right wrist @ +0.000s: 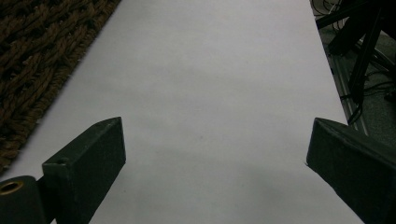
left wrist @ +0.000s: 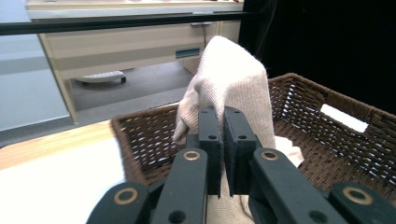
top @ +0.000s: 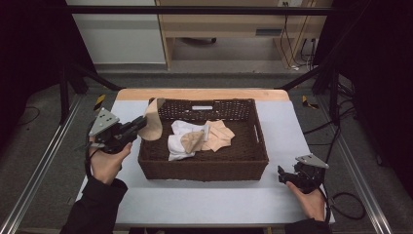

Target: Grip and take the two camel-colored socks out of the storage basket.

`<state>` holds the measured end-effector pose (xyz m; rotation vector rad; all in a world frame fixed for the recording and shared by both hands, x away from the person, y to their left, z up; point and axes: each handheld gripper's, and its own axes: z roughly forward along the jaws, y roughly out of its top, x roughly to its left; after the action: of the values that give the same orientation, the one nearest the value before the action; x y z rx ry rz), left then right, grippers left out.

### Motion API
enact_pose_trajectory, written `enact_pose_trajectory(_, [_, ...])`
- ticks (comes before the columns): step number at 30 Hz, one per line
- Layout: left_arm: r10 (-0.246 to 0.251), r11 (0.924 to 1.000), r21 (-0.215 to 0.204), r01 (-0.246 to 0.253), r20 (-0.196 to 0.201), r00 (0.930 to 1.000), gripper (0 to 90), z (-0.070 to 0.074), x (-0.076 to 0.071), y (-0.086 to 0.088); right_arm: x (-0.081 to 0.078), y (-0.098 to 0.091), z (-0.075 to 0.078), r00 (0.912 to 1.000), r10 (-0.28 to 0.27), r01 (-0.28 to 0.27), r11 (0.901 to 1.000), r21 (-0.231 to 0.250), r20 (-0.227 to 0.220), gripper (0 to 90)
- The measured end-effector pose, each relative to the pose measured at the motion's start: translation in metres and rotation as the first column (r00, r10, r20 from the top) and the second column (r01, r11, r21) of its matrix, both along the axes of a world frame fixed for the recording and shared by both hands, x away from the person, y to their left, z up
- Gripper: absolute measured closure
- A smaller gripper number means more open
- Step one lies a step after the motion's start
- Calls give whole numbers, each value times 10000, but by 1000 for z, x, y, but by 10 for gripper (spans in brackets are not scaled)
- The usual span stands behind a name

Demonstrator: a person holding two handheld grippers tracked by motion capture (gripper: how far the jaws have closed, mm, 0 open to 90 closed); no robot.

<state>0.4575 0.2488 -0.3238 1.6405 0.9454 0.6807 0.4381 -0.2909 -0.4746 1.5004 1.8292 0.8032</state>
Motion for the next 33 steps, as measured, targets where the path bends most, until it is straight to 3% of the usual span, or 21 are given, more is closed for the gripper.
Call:
enact_pose_trajectory(7, [718, 9967, -372, -715, 61, 9974, 864, -4, -17, 42, 0, 0, 0, 10000, 27, -27, 10000, -18, 6, 49])
enact_pose_trajectory(11, [940, 9951, -302, -941, -64, 9956, 864, -10, -21, 54, 0, 0, -1, 10000, 42, -43, 10000, -87, -41, 49])
enact_pose_trajectory(16, [1411, 9899, -44, -1416, -642, 9879, 864, -30, -21, 73, 0, 1, -1, 9999, 66, -68, 9999, -150, -101, 49])
enact_pose_trajectory(21, [1637, 9863, 387, -1603, -1130, 9800, 864, -48, -22, 80, -1, 1, -1, 9999, 99, -100, 9999, -135, -68, 49])
enact_pose_trajectory(23, [1782, 9833, 644, -1700, -1566, 9715, 864, -63, -21, 83, -1, 1, -1, 9999, 105, -106, 9999, -98, -75, 50])
enact_pose_trajectory(24, [1782, 9833, 644, -1700, -1566, 9715, 864, -63, -21, 83, -1, 1, -1, 9999, 105, -106, 9999, -98, -75, 50])
enact_pose_trajectory(25, [1847, 9812, 916, -1700, -1881, 9646, 863, -73, -21, 84, -2, 2, 0, 9999, 132, -132, 9999, -51, -53, 50])
enact_pose_trajectory(26, [1847, 9812, 916, -1700, -1881, 9646, 863, -73, -21, 84, -2, 2, 0, 9999, 132, -132, 9999, -51, -53, 50])
enact_pose_trajectory(27, [1911, 9791, 1097, -1713, -2066, 9596, 863, -79, -20, 85, -2, 2, 0, 9999, 127, -127, 9999, -46, -36, 50])
enact_pose_trajectory(30, [1932, 9761, 1484, -1585, -2603, 9460, 863, -95, -16, 84, -3, 2, 0, 9999, 123, -123, 9999, -25, -71, 50])
enact_pose_trajectory(32, [1912, 9749, 1639, -1504, -2718, 9432, 863, -98, -15, 83, -3, 2, 0, 9999, 139, -139, 9999, -42, -49, 50])
enact_pose_trajectory(33, [1853, 9732, 1878, -1327, -2989, 9361, 863, -105, -15, 79, -3, 2, 0, 9998, 138, -138, 9999, 10, -118, 50])
